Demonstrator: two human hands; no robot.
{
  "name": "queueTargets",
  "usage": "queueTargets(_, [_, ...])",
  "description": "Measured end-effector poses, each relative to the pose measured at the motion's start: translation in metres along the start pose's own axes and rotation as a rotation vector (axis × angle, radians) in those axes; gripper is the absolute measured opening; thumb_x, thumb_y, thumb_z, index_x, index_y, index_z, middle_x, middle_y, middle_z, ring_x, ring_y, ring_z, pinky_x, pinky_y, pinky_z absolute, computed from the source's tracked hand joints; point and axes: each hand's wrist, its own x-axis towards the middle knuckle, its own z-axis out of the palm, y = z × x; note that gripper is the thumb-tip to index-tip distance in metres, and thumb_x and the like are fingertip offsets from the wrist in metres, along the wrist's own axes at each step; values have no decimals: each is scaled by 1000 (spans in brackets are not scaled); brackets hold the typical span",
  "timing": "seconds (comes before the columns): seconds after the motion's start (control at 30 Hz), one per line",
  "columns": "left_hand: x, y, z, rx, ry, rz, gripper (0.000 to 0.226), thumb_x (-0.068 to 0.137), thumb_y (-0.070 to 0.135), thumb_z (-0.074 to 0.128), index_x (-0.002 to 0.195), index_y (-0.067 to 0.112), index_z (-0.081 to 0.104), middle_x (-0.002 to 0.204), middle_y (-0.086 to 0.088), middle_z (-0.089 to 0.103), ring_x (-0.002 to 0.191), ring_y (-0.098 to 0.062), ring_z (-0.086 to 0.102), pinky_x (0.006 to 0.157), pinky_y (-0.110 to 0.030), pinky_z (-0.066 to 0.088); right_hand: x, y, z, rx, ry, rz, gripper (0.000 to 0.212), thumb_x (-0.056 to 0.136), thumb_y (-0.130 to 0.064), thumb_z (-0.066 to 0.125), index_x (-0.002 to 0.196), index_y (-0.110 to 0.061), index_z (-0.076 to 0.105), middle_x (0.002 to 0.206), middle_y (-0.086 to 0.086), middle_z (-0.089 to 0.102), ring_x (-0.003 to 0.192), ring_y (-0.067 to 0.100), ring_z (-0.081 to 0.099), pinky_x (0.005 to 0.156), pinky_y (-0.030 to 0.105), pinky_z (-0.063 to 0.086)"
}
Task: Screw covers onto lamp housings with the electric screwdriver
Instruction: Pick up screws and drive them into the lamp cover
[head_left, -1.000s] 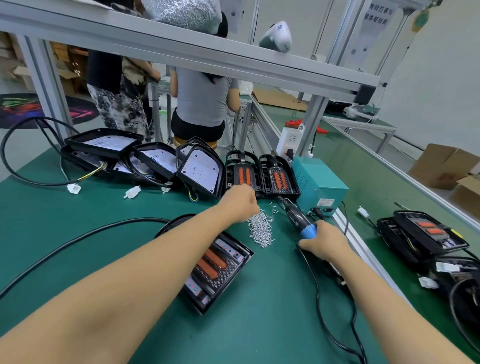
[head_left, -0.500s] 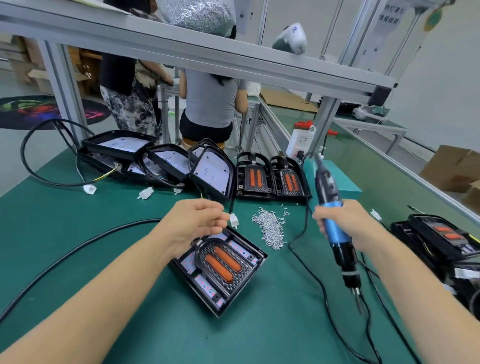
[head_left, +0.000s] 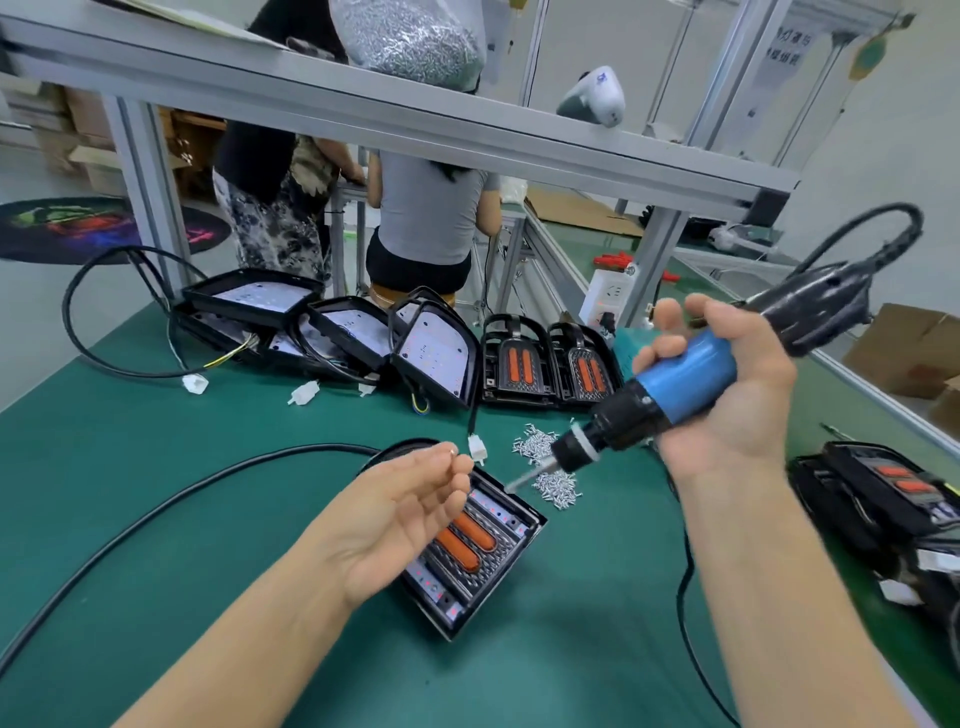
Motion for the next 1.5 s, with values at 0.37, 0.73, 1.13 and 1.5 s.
queueTargets(0.37, [-12, -7, 8, 55, 7, 116, 13, 76, 15, 59, 85, 5, 62, 70, -4, 63, 58, -10, 57, 53, -21, 54, -14, 23, 25, 81, -44, -202, 11, 77, -17, 58, 86, -15, 51, 60, -5, 52, 50, 8, 48, 58, 23, 46])
queueTargets(0.73, [-15, -9, 9, 45, 9, 154, 12, 74, 15, 62, 79, 5, 67, 71, -7, 65, 58, -11, 59, 53, -22, 54, -18, 27, 28, 51, -77, -213, 11, 77, -17, 58, 86, -15, 51, 60, -5, 53, 50, 8, 49, 56, 23, 47])
queueTargets(1.13, [-18, -12, 8, 41, 15, 151, 14, 76, 13, 60, 85, 3, 64, 71, -7, 65, 57, -11, 59, 52, -21, 53, -19, 27, 26, 34, -98, -210, 9, 78, -16, 57, 84, -15, 51, 59, -5, 52, 50, 8, 49, 56, 23, 46])
queueTargets(1.5, [-20, -11, 11, 116, 68, 210, 10, 84, 8, 56, 88, 1, 62, 68, -6, 64, 55, -10, 57, 51, -21, 53, -18, 29, 26, 54, -102, -205, 11, 79, -16, 57, 87, -14, 49, 60, -5, 52, 50, 7, 49, 55, 23, 46])
